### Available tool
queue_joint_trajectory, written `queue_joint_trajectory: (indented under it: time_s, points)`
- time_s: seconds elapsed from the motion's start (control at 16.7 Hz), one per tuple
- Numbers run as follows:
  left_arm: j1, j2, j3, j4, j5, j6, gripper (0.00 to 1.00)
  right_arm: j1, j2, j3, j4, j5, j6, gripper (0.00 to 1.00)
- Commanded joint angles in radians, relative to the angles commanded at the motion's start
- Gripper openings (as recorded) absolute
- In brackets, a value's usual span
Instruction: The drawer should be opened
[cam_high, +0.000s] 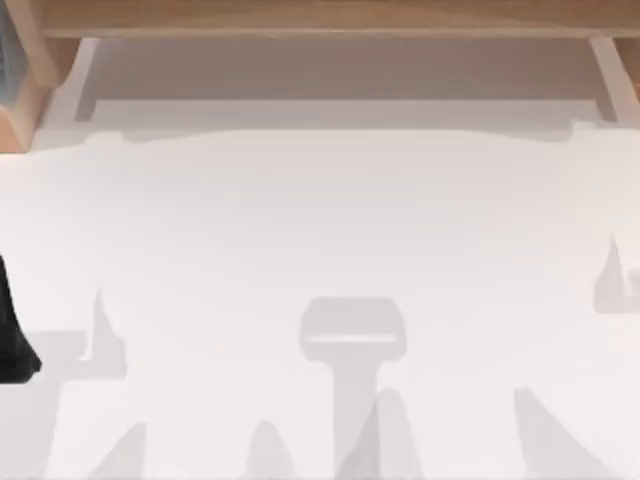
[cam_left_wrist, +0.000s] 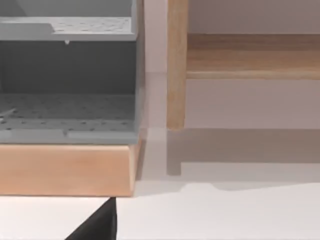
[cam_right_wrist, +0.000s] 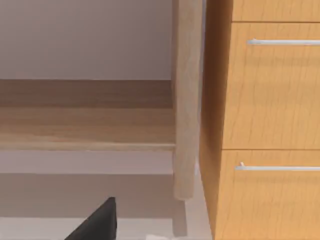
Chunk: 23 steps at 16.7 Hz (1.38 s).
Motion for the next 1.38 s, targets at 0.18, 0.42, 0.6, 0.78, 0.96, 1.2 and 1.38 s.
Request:
queue_joint_trajectory:
  time_s: [0.18,0.42,0.6,0.78,0.96,1.2,1.38]
  points:
    - [0.000,0.000,0.000,0.000,0.000,0.000,1.00,-0.068,0.181,0.096,0.075,-0.067,0.003,1.00]
    - [0.000,0.000,0.000,0.000,0.000,0.000,1.00,-0.121,0.316,0.173,0.135,-0.120,0.006,1.00]
    - [0.000,0.000,0.000,0.000,0.000,0.000,1.00,-0.125,0.327,0.180,0.140,-0.125,0.006,1.00]
    - [0.000,0.000,0.000,0.000,0.000,0.000,1.00,-0.122,0.324,0.177,0.139,-0.123,0.004,1.00]
    - [0.000,0.000,0.000,0.000,0.000,0.000,1.00,-0.130,0.388,0.213,0.185,-0.133,-0.060,1.00]
    - [0.000,0.000,0.000,0.000,0.000,0.000,1.00,-0.161,0.621,0.320,0.322,-0.155,-0.291,1.00]
    - [0.000,0.000,0.000,0.000,0.000,0.000,1.00,-0.189,0.883,0.425,0.461,-0.174,-0.552,1.00]
